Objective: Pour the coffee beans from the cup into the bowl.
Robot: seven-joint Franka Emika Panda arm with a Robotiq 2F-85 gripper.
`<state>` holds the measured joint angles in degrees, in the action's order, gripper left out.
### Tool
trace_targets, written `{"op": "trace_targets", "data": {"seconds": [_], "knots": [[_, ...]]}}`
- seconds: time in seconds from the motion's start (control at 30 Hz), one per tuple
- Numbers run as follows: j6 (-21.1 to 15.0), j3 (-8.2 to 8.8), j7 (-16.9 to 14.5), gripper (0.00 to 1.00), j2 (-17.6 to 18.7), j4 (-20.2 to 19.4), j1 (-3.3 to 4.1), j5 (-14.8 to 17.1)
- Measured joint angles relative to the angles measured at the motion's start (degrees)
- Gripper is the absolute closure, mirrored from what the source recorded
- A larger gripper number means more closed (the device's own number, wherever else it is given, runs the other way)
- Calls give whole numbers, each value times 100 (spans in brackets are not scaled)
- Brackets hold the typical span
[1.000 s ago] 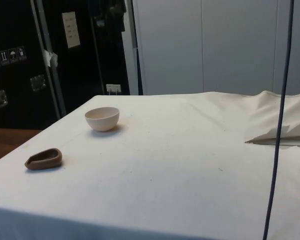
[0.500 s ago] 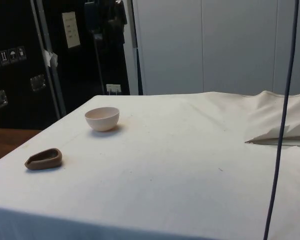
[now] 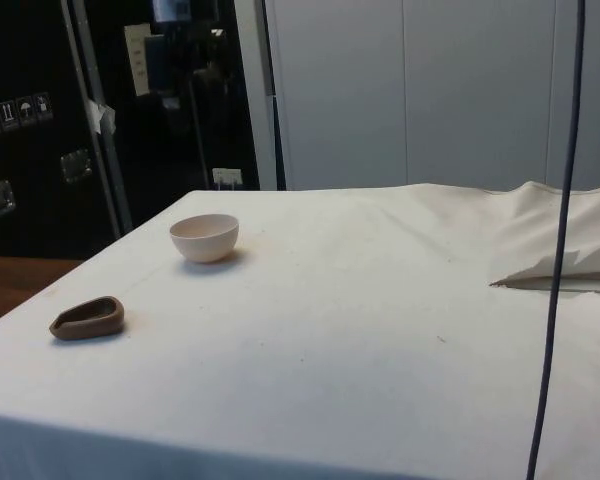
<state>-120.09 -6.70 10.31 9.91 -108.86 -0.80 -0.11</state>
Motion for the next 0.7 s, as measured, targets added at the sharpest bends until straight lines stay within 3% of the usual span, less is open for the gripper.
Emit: {"op": "trace_targets", "data": {"seconds": [0.7], "knots": [[-613,-109,218,0,854,304,63,304]]}}
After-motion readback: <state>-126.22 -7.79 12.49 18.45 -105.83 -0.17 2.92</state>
